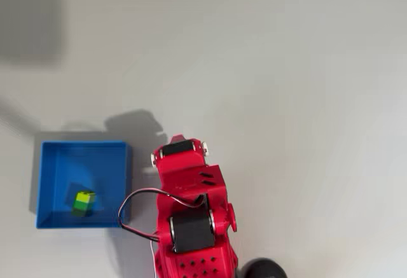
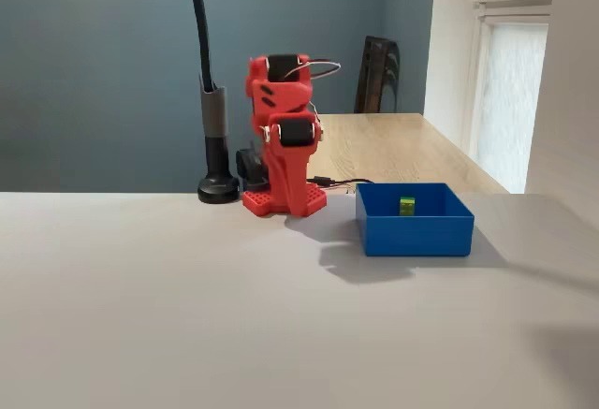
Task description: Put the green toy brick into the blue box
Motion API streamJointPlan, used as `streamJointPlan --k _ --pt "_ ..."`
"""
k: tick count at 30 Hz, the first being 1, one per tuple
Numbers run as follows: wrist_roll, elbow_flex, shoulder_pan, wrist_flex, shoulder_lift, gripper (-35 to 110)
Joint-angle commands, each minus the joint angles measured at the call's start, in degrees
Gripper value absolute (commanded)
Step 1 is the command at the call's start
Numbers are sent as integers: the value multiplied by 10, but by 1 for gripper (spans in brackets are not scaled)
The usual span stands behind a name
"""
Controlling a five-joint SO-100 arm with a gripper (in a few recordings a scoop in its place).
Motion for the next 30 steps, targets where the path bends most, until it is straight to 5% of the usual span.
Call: streamJointPlan --k 1,30 --pt "-11 23 -1 -24 33 0" --pt "-26 110 -4 -96 33 0"
